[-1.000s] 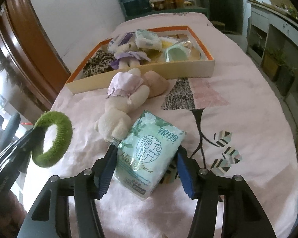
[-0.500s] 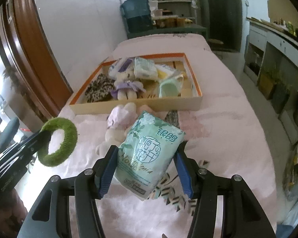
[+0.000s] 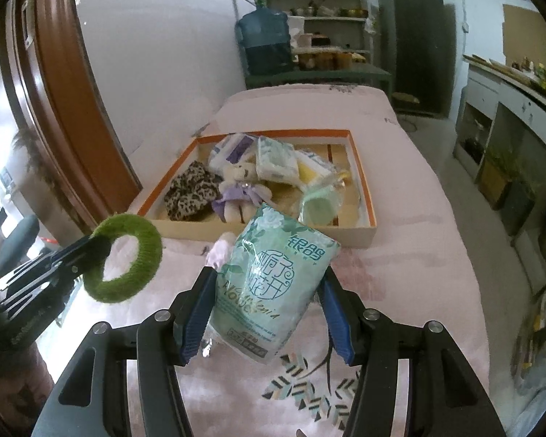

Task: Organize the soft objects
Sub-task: 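Carry the green ring and tissue pack over the box lid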

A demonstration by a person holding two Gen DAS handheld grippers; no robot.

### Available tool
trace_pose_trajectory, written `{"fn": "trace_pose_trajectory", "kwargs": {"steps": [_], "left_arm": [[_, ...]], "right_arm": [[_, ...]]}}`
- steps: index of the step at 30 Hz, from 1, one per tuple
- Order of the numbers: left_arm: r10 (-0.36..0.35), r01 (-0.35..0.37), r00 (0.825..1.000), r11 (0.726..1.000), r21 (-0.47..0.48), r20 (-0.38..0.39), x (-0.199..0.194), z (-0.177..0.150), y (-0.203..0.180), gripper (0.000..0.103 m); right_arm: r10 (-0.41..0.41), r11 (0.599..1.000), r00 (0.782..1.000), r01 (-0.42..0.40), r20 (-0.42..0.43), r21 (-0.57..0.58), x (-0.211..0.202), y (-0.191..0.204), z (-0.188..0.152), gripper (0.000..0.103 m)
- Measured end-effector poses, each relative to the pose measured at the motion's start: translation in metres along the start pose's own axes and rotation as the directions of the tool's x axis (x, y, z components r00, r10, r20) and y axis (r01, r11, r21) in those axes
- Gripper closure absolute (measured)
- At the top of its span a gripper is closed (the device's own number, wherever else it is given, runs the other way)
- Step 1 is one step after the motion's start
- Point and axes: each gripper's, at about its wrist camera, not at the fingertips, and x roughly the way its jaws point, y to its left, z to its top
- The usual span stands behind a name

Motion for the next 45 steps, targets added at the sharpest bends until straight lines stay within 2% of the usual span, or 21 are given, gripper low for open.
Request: {"fn": "trace_pose_trajectory", "kwargs": {"steps": [28,45], "left_arm": [[0.002,0.000,0.999,0.999,-0.044,0.033,0.045,0.054,0.005,0.091],[-0.001,0.002,1.000,0.999,-0.046,0.018,0.078,0.073,0.004,0.091]], "right_arm": [[0.009,1.000,0.997,-0.009,0.076,0.002,0.015,-0.014,0.055,0.045],[0.005,1.000,0.998,-0.004,0.066,-0.013,0.035,-0.025,0.074,0.045]]}}
